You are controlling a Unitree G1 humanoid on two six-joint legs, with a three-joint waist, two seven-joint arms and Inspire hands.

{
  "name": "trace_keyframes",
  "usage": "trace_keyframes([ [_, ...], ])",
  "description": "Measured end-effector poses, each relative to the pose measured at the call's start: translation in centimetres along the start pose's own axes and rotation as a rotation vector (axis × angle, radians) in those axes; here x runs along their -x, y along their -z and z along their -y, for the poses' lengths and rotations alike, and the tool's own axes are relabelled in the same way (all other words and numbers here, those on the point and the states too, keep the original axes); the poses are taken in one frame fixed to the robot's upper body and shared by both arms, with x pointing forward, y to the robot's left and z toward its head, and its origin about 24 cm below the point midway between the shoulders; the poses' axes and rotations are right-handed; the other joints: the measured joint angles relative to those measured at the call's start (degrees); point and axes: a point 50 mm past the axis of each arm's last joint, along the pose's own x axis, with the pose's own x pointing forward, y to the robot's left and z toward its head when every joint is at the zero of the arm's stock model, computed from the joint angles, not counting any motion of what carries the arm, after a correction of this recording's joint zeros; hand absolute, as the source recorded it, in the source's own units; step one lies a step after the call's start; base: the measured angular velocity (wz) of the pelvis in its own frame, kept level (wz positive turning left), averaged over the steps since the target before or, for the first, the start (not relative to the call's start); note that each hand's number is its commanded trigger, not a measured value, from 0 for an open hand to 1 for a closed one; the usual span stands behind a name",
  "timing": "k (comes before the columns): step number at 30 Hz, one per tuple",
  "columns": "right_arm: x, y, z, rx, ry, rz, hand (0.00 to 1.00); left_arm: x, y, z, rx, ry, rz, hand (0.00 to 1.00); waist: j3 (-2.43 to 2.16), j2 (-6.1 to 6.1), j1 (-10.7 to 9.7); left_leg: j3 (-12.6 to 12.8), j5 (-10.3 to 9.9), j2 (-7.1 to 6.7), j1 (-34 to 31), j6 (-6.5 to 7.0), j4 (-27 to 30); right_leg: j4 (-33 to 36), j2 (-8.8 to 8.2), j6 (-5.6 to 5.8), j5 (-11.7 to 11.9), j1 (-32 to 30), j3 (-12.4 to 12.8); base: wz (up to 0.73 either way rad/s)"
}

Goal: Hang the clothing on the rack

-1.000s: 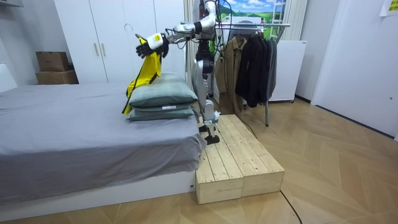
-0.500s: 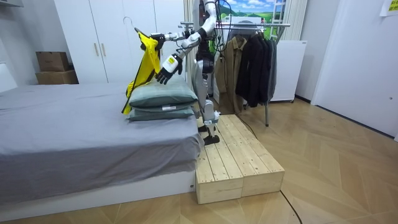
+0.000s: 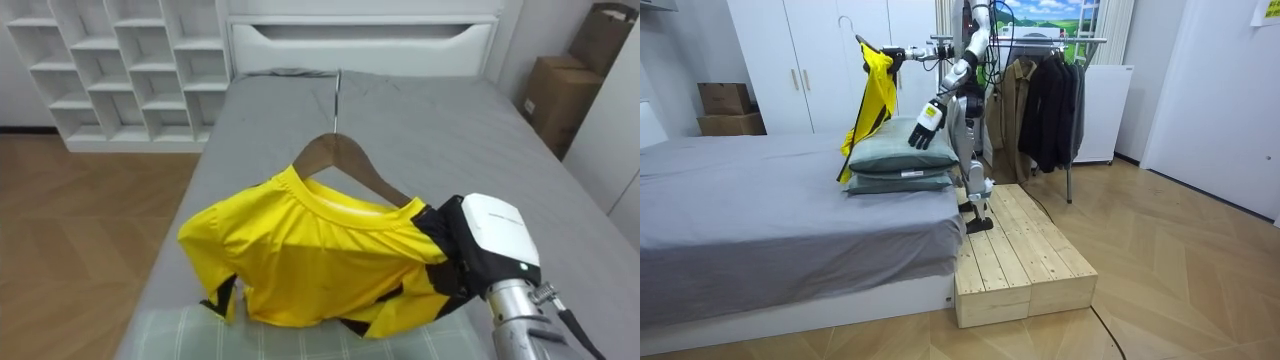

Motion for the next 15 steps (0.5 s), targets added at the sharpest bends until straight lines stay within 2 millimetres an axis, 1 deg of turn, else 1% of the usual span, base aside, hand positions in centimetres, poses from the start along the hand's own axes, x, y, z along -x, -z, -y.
trace_keyframes([
  [1, -0.1, -0.2, 0.7, 0.001, 0.029, 0.008, 1.00, 0.2, 1.1, -0.3, 0.061, -0.013, -0.028, 0.00, 0.08, -0.34, 0.31, 0.19, -0.16, 0.21, 0.01, -0.19, 0.00, -0.22, 0.24, -0.09, 0.05, 0.00, 0.34, -0.14],
  [2, -0.1, -0.2, 1.0, 0.001, 0.042, 0.010, 1.00, 0.4, 1.7, -0.4, 0.080, -0.020, -0.048, 0.00, 0.15, -0.60, 0.36, 0.19, -0.21, 0.29, -0.02, -0.27, 0.00, -0.24, 0.32, -0.09, 0.05, 0.02, 0.31, -0.06],
  [4, -0.1, -0.5, 2.0, -0.001, 0.088, 0.021, 1.00, 1.3, 5.1, -0.6, 0.100, -0.042, -0.182, 0.00, 0.12, -1.67, 0.58, 0.35, -0.41, 0.70, -0.21, -0.60, 0.03, -0.26, 0.67, -0.11, 0.04, -0.24, 0.28, 0.00],
  [5, -0.2, -0.6, 2.2, 0.003, 0.099, 0.027, 1.00, 1.7, 6.1, -0.4, 0.093, -0.037, -0.228, 0.00, 0.04, -1.84, 0.58, 0.41, -0.46, 0.78, -0.34, -0.68, 0.05, -0.24, 0.74, -0.11, 0.04, -0.40, 0.28, -0.05],
  [7, -0.2, -1.0, 3.1, 0.009, 0.142, 0.043, 1.00, 2.9, 9.7, 1.3, 0.079, 0.010, -0.394, 0.00, 0.05, -2.19, 0.66, 0.49, -0.60, 0.85, -0.22, -0.71, 0.17, -0.18, 0.75, -0.15, 0.07, -0.46, 0.31, -0.02],
  [8, -0.2, -0.9, 3.1, 0.009, 0.149, 0.041, 1.00, 3.3, 10.5, 1.8, 0.079, 0.027, -0.428, 0.00, 0.08, -2.26, 0.74, 0.49, -0.60, 0.80, -0.08, -0.71, 0.30, -0.17, 0.69, -0.16, 0.07, -0.41, 0.30, 0.00],
  [9, -0.2, -0.8, 3.2, 0.009, 0.153, 0.035, 1.00, 4.0, 11.9, 2.7, 0.078, 0.061, -0.485, 0.00, 0.18, -2.33, 0.80, 0.42, -0.60, 0.73, 0.34, -0.70, 0.44, -0.21, 0.59, -0.16, 0.07, -0.17, 0.28, 0.03],
  [10, -0.2, -0.8, 3.2, 0.009, 0.154, 0.034, 1.00, 4.4, 12.8, 3.4, 0.080, 0.088, -0.524, 0.00, 0.36, -2.23, 0.91, 0.35, -0.69, 0.69, 0.59, -0.58, 0.51, -0.25, 0.51, -0.15, 0.07, 0.17, 0.22, 0.06],
  [11, -0.2, -0.8, 3.2, 0.009, 0.154, 0.035, 1.00, 4.6, 13.1, 3.6, 0.086, 0.098, -0.534, 0.00, 0.39, -2.20, 1.05, 0.34, -0.74, 0.67, 0.57, -0.57, 0.54, -0.22, 0.47, -0.15, 0.07, 0.19, 0.20, 0.07],
  [13, -0.2, -0.8, 3.2, 0.009, 0.153, 0.036, 1.00, 4.6, 13.1, 4.0, 0.095, 0.121, -0.539, 0.00, 0.59, -2.12, 2.32, 0.24, -0.92, 0.61, 0.30, -0.39, 0.54, -0.20, 0.39, -0.03, -0.02, -0.11, 0.04, 0.00],
  [15, -0.2, -0.8, 3.2, 0.009, 0.153, 0.036, 1.00, 4.4, 13.0, 4.1, 0.096, 0.128, -0.533, 0.00, 0.59, -2.13, 2.35, 0.14, -1.24, 0.57, 0.14, -0.28, 0.53, -0.19, 0.31, -0.06, -0.23, -0.13, -0.42, 0.04],
])
